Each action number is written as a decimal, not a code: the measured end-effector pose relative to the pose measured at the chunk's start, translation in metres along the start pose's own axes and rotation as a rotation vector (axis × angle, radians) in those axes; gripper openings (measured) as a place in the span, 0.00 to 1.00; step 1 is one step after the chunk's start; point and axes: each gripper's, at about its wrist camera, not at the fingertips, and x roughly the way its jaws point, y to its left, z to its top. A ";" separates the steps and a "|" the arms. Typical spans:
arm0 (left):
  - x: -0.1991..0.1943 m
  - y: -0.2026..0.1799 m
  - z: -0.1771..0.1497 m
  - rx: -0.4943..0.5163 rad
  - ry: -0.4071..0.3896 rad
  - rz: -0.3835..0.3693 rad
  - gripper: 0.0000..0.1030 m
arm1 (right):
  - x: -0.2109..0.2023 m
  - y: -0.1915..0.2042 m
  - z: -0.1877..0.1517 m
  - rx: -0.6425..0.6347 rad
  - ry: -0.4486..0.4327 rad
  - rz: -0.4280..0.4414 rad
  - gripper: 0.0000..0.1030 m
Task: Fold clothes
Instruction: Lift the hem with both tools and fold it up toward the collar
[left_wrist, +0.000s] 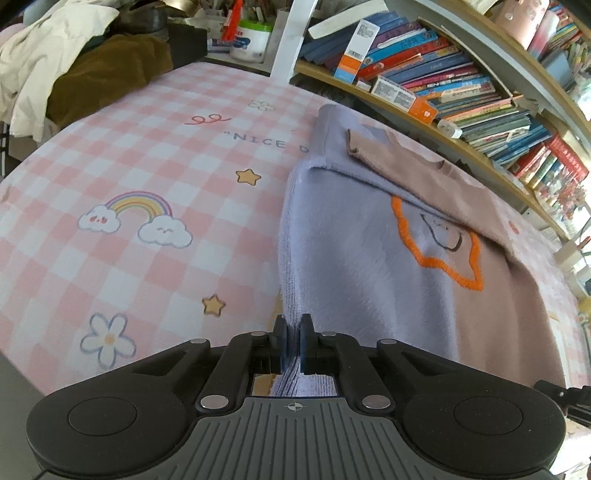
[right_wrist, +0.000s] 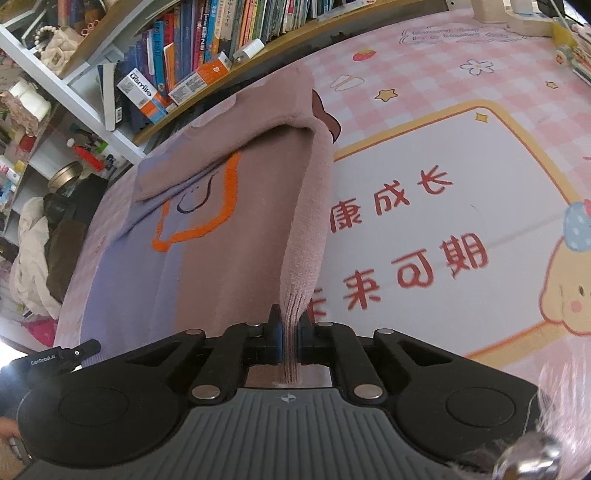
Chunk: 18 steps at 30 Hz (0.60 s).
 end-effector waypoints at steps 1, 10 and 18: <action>-0.004 0.001 -0.002 -0.006 -0.001 -0.006 0.05 | -0.004 0.000 -0.003 -0.002 -0.001 0.002 0.06; -0.031 0.008 -0.032 -0.034 0.010 -0.021 0.05 | -0.031 -0.011 -0.030 -0.001 0.032 0.018 0.06; -0.048 0.013 -0.058 -0.052 0.037 -0.021 0.04 | -0.046 -0.027 -0.046 0.042 0.098 0.058 0.06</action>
